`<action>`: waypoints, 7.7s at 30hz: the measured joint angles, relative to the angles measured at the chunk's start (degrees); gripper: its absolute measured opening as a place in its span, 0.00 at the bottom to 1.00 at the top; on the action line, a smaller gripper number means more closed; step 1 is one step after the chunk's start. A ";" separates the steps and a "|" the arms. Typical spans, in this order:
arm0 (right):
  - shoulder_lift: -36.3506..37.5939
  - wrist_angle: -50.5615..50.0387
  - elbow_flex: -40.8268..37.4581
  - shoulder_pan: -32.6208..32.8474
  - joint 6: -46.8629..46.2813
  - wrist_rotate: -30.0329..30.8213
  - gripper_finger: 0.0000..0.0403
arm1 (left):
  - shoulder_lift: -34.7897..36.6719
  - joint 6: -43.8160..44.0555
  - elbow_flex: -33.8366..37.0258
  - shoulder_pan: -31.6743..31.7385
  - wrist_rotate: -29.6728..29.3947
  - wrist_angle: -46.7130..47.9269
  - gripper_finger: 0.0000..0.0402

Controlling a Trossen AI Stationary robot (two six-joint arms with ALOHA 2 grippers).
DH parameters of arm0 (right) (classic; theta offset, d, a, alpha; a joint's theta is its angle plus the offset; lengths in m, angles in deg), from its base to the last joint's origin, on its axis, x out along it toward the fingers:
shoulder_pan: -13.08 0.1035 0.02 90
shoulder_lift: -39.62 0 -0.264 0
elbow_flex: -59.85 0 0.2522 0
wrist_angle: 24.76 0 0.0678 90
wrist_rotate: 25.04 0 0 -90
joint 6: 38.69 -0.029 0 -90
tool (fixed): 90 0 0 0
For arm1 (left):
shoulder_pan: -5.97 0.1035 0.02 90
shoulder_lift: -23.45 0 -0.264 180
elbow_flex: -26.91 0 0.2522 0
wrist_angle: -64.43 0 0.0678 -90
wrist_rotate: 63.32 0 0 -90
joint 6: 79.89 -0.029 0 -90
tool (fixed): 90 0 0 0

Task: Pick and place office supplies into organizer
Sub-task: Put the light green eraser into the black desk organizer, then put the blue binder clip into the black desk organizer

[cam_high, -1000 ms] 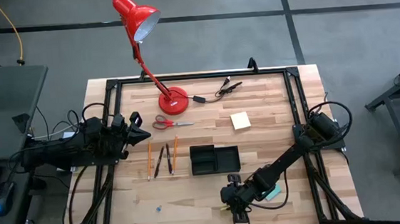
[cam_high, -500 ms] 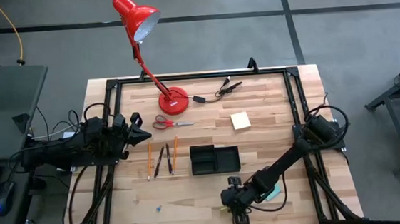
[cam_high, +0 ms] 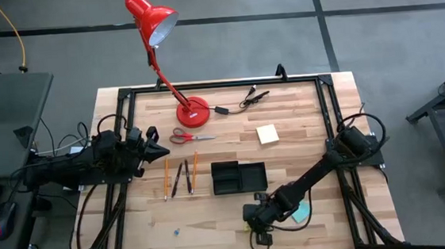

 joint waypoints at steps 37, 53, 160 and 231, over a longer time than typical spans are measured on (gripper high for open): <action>-3.93 -23.41 22.18 -13.94 17.27 7.13 0.00 | 0.01 0.35 0.00 -0.01 -1.96 5.58 0.00; -5.55 -19.71 22.16 -14.89 15.76 9.92 0.00 | 0.02 1.31 0.00 0.00 -1.90 5.53 0.00; 32.02 -37.62 19.67 -36.13 35.93 0.54 0.30 | -92.86 32.55 -51.28 -71.17 -82.02 1.58 0.00; 31.51 -37.22 19.67 -36.70 25.99 4.98 0.30 | -99.64 60.21 -51.34 -75.63 -54.68 29.26 0.33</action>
